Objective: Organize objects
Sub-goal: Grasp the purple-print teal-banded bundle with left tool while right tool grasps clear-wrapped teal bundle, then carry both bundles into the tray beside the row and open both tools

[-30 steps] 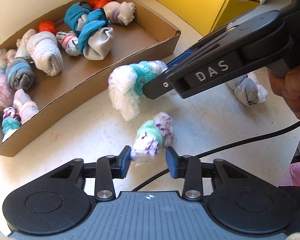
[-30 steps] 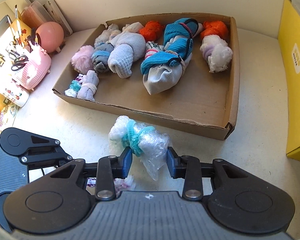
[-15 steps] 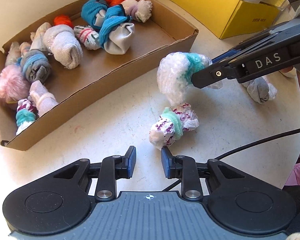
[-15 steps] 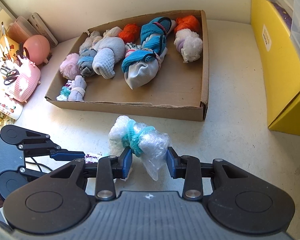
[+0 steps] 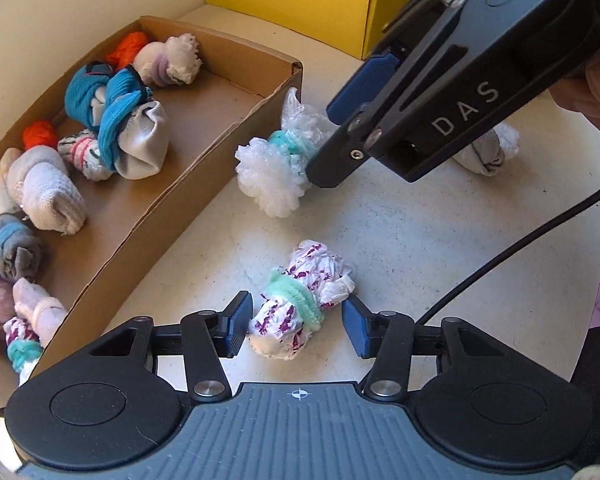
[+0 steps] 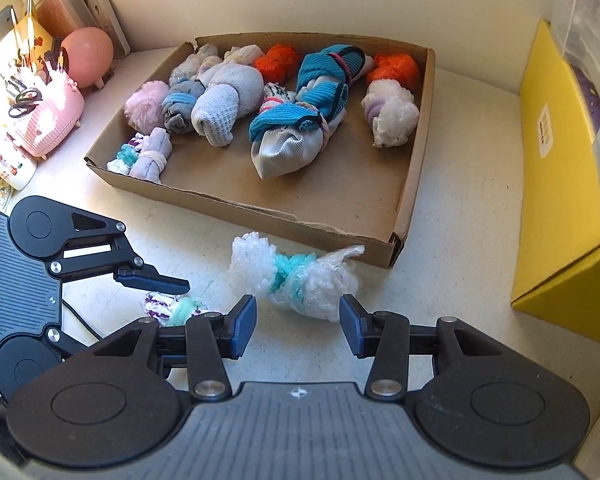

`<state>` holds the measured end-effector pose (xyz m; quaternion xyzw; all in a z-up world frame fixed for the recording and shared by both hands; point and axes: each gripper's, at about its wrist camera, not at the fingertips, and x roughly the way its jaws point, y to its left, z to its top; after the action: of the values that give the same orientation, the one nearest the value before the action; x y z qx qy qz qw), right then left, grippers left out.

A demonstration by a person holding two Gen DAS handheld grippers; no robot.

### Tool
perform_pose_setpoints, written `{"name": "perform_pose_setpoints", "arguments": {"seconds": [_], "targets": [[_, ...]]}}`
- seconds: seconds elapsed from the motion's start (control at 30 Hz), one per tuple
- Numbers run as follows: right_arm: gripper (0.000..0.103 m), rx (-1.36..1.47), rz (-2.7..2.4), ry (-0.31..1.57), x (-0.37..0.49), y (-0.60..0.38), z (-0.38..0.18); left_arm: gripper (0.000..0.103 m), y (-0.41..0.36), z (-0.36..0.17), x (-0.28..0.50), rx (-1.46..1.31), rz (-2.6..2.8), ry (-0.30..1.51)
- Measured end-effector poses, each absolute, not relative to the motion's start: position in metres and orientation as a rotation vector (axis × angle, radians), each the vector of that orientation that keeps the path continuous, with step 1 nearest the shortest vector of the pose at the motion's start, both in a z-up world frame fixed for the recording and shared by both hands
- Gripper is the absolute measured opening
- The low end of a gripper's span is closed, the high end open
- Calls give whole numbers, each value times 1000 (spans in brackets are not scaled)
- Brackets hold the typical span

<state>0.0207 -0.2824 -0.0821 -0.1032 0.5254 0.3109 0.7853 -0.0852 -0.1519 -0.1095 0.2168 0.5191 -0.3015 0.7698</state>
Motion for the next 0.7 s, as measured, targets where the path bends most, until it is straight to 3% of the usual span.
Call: {"name": "perform_pose_setpoints", "arguments": {"seconds": [0.07,0.13,0.23,0.47,0.7], "targets": [[44,-267,687,1110,24,-276,-86,56,-154,-111,-85,476,-663,1126],[46,-330,717,1081,23,-268,-85,45,-152,-110,-84,462,-665,1135],[49,-478,760,1003,14,-254,-83,37,-149,-110,-85,449,-653,1141],[48,-711,893,929,-1,-239,-89,35,-130,-108,-81,362,-588,1187],[34,-698,925,1008,4,-231,-104,35,-105,-108,-78,253,-490,1224]]}}
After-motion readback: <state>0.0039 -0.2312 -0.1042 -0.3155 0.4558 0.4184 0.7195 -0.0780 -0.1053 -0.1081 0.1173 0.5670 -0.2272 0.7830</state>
